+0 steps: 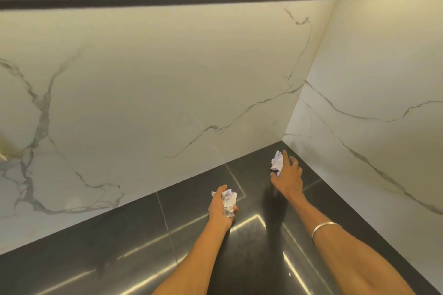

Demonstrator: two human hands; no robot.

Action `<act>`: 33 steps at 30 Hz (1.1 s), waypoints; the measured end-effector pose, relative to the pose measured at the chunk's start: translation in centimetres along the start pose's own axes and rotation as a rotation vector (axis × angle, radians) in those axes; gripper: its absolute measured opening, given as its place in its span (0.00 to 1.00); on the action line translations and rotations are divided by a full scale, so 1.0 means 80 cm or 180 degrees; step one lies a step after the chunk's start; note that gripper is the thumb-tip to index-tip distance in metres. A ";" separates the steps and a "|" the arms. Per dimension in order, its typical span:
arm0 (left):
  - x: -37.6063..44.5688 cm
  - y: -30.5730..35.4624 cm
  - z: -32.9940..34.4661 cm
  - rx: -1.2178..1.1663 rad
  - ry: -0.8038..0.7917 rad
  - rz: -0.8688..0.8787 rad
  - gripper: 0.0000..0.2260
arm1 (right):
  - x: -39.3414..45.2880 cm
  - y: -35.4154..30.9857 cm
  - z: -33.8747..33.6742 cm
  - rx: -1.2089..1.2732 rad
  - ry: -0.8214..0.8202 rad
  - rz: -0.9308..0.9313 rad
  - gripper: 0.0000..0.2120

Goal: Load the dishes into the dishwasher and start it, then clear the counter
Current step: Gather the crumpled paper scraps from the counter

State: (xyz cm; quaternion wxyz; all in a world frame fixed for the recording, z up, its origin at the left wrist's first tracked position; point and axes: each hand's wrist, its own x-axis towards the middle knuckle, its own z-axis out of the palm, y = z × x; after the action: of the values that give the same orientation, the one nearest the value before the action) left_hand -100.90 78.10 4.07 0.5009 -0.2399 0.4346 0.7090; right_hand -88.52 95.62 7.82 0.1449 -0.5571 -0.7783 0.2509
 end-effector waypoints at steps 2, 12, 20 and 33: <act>0.003 -0.005 -0.001 0.0014 -0.0032 0.0010 0.08 | 0.026 0.006 0.001 -0.0119 -0.0315 -0.0133 0.44; -0.009 -0.006 -0.011 0.0029 -0.0092 0.0004 0.08 | 0.026 0.030 0.006 -0.0985 -0.0527 -0.0207 0.23; -0.044 -0.017 -0.014 -0.0196 -0.0139 -0.0141 0.08 | -0.068 0.020 -0.005 0.0161 -0.0562 0.0162 0.08; -0.167 -0.052 -0.068 0.0630 0.0037 -0.0092 0.10 | -0.300 -0.003 -0.024 0.1485 -0.0603 0.0269 0.19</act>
State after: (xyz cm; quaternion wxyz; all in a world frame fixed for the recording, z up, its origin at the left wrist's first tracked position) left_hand -92.52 67.25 10.11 0.5298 -0.1996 0.5019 0.6539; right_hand -79.67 73.47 10.80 0.1855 -0.5146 -0.6855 0.4805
